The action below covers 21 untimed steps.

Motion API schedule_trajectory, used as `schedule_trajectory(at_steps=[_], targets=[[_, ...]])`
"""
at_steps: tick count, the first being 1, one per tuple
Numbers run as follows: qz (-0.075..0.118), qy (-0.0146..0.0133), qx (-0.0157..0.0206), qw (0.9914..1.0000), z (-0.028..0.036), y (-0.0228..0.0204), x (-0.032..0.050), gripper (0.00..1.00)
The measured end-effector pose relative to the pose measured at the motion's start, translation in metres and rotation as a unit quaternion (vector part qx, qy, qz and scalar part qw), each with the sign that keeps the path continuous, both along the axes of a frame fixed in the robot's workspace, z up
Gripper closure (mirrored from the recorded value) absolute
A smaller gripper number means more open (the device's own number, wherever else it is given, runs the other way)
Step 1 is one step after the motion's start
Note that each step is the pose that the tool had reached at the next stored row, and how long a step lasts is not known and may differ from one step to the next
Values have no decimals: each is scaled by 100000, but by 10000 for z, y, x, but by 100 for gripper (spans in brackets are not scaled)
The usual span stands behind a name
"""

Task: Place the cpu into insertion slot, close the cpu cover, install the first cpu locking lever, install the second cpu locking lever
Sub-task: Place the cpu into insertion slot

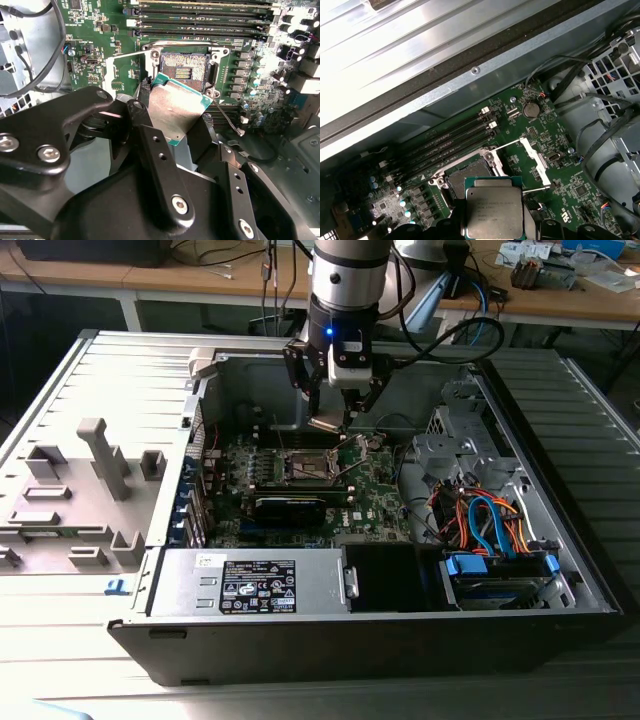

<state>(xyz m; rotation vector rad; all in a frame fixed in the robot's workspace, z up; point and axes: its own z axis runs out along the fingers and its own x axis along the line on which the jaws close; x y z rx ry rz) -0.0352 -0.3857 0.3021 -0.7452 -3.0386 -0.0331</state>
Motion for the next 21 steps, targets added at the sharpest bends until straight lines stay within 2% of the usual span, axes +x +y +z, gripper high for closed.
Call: schedule_trajectory(at_steps=[21], targets=[[-629,2,0,99998,-4,0,0,45]])
